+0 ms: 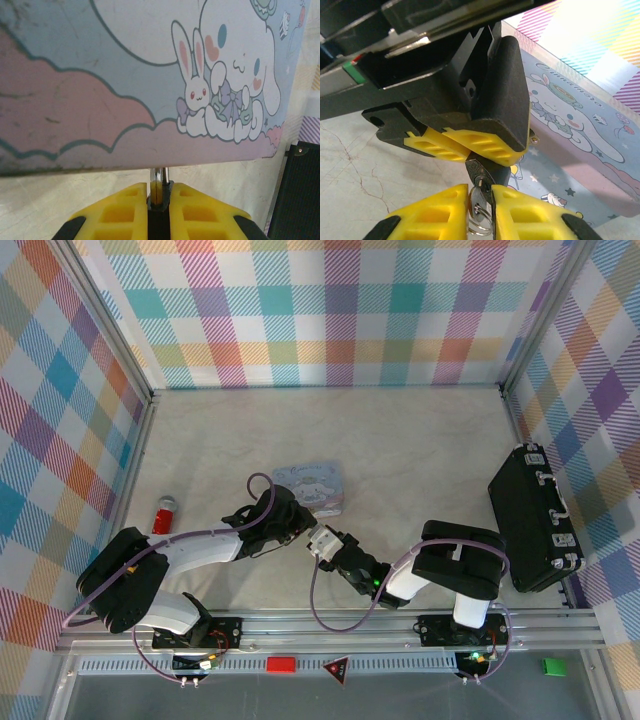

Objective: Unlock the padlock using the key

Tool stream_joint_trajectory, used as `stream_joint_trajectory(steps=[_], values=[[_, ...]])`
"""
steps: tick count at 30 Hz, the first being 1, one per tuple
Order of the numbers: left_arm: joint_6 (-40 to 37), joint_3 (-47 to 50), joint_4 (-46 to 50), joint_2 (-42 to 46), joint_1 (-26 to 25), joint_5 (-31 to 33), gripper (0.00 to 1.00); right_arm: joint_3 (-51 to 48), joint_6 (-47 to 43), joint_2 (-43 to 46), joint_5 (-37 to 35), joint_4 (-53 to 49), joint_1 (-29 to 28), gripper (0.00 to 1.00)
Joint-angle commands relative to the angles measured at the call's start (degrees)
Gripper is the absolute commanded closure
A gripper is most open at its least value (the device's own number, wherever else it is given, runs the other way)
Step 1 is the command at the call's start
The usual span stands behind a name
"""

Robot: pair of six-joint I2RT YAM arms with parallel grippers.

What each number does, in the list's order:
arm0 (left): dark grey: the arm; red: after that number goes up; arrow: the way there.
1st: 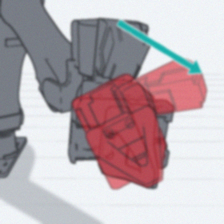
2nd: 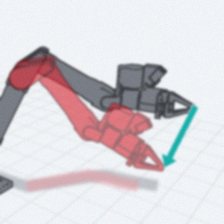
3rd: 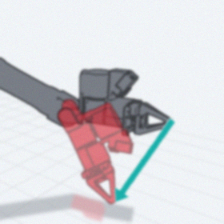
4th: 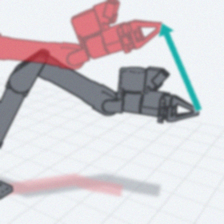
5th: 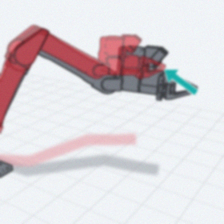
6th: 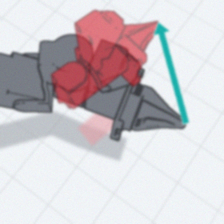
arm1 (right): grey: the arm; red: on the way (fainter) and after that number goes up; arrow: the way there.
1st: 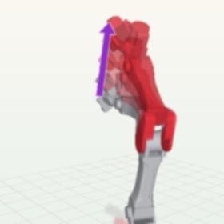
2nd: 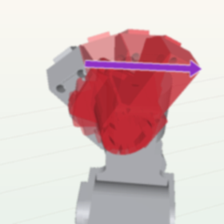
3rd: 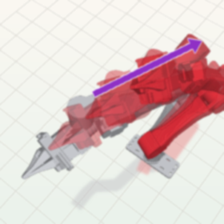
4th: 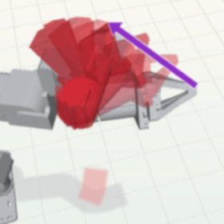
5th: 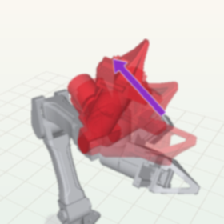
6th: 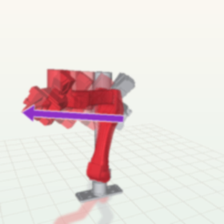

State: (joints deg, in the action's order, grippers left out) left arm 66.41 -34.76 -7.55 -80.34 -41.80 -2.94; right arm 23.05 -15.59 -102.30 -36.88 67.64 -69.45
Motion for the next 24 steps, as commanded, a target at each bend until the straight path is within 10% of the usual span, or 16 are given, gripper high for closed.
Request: stream_joint_trajectory(steps=[1,15,24], values=[[-1.1,-1.8,0.7,2.1,0.9,-0.5,1.00,0.9,1.4,-0.6,-2.2,0.7,0.1,0.83],[-1.0,-1.4,-0.1,2.8,1.1,-0.1,1.00,3.0,5.2,-2.2,-7.3,-0.6,0.7,0.95],[-0.8,0.9,-4.2,1.4,2.0,1.3,1.00,8.2,46.9,9.5,5.3,-34.1,7.4,0.99]])
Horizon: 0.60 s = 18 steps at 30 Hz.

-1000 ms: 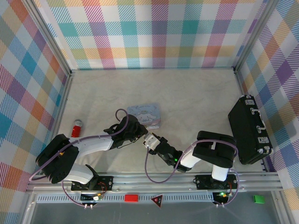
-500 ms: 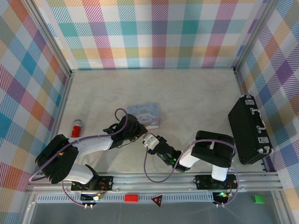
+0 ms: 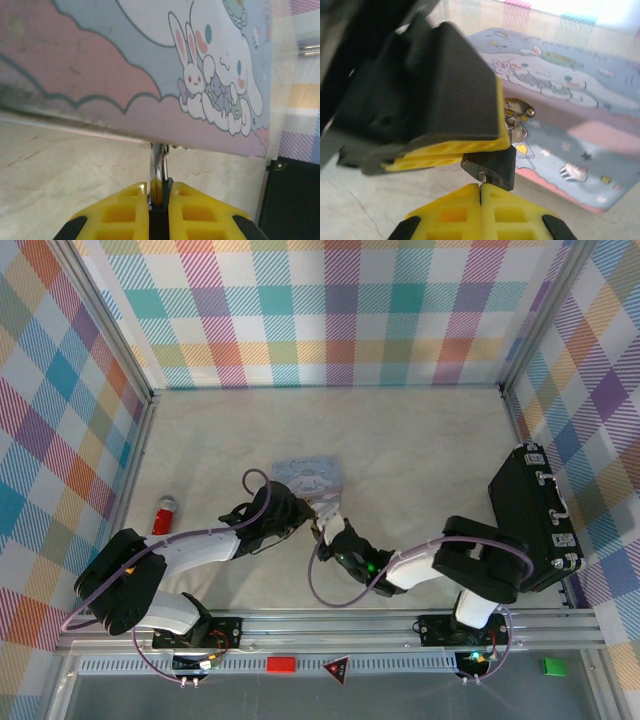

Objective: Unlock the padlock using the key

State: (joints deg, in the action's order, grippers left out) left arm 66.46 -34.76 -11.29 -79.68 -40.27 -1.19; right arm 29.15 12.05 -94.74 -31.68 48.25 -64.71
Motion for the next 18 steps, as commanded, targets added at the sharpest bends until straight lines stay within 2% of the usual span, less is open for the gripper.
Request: stream_joint_trajectory(steps=[1,3,5,8,11,18], values=[[-1.1,1.0,-1.1,0.3,0.6,-0.2,1.00,1.9,24.1,2.5,0.0,-16.6,2.7,0.99],[-1.3,1.0,-1.7,-0.6,0.8,0.1,1.00,0.6,33.4,3.2,-0.1,-17.4,2.8,1.00],[-1.4,0.9,-2.8,-1.9,1.0,-0.3,1.00,-0.5,41.0,2.7,2.8,-15.9,3.5,1.00],[-1.4,0.2,-3.6,-3.2,1.1,-1.2,1.00,-1.1,45.9,0.4,6.4,-12.6,3.7,0.99],[-1.5,0.0,-3.6,-3.6,1.1,-1.3,1.00,-2.1,48.7,-1.5,8.4,-7.3,4.5,0.99],[-1.9,-0.2,-3.2,-4.8,1.1,-1.7,1.00,-3.2,49.0,-0.8,9.9,-6.5,5.4,0.94]])
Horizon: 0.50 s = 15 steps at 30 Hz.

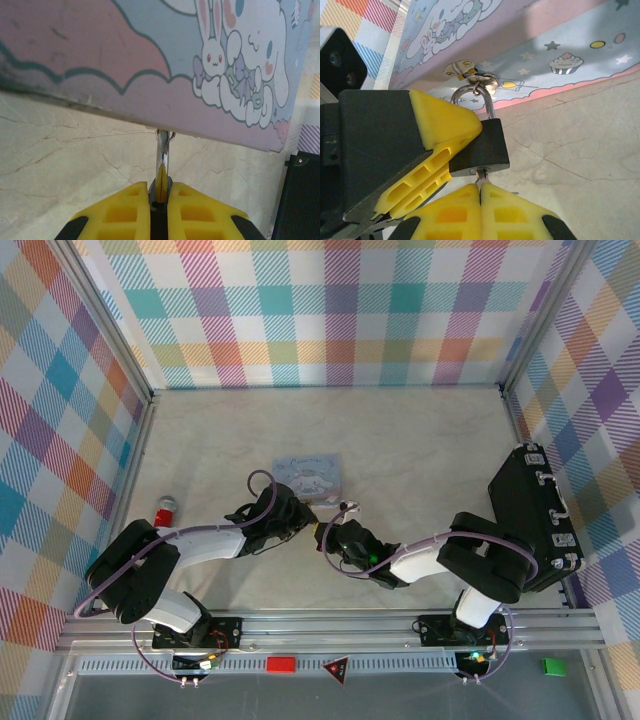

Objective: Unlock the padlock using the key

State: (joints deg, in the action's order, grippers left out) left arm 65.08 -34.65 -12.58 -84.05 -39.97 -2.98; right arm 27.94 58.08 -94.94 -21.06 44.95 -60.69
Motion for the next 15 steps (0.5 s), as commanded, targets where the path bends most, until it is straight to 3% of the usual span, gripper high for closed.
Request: stream_joint_trajectory(steps=[1,12,15], values=[[-0.5,-0.4,-2.0,-0.8,0.9,-0.1,1.00,-2.2,2.8,-0.4,-0.5,-3.0,1.5,0.92],[-0.8,1.9,-4.4,-2.6,1.6,-2.0,1.00,-4.8,-0.9,5.8,9.1,-4.9,6.8,0.56],[-2.7,3.1,-4.2,-2.1,1.8,-2.3,1.00,-4.7,-2.3,7.4,9.9,-6.2,7.2,0.51]])
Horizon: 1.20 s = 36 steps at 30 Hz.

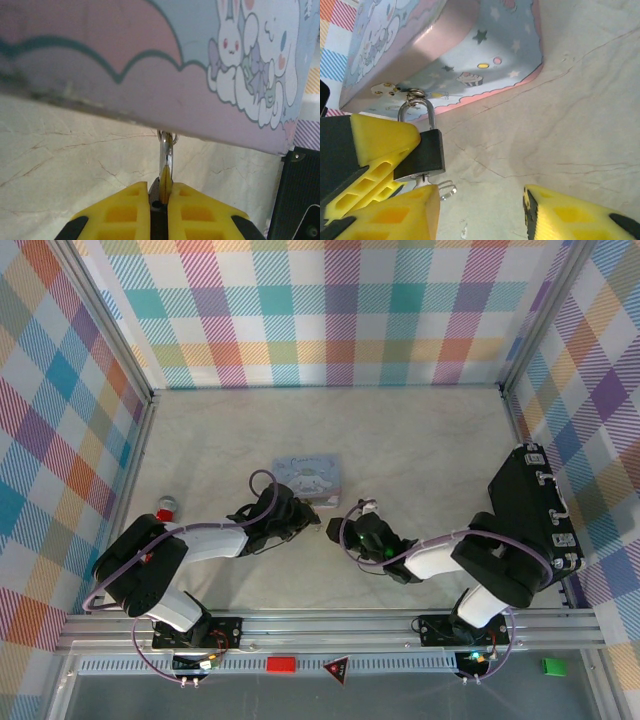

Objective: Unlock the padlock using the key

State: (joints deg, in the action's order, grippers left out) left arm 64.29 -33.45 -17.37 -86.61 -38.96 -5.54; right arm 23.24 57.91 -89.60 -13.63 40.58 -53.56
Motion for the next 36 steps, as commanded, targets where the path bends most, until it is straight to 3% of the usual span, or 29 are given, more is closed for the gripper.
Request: stream_joint_trajectory(steps=[1,7,12,20,28,31,36], values=[[-2.8,2.0,0.7,0.4,0.9,-0.2,1.00,0.0,-2.1,2.4,2.6,-2.2,0.3,0.50],[-10.9,-2.4,6.0,-1.2,0.9,-3.9,1.00,0.6,-2.8,2.1,5.5,-1.3,1.4,0.48],[-12.6,-2.0,8.2,-0.3,0.9,-2.1,1.00,1.1,-1.6,1.3,7.3,-0.3,2.5,0.47],[-13.6,-0.8,11.0,2.2,0.9,1.2,0.79,2.7,-3.4,1.1,8.9,-3.5,3.8,0.47],[-14.7,-0.6,12.4,3.8,1.1,2.8,0.70,3.8,-4.4,-0.6,10.2,-2.8,4.3,0.47],[-16.4,-1.2,15.7,7.1,1.3,4.8,0.66,4.1,-5.2,-1.3,10.9,-2.3,4.3,0.47],[-22.0,-2.7,23.1,16.4,3.0,10.4,0.52,5.8,-8.3,-2.9,12.7,-2.9,4.3,0.47]])
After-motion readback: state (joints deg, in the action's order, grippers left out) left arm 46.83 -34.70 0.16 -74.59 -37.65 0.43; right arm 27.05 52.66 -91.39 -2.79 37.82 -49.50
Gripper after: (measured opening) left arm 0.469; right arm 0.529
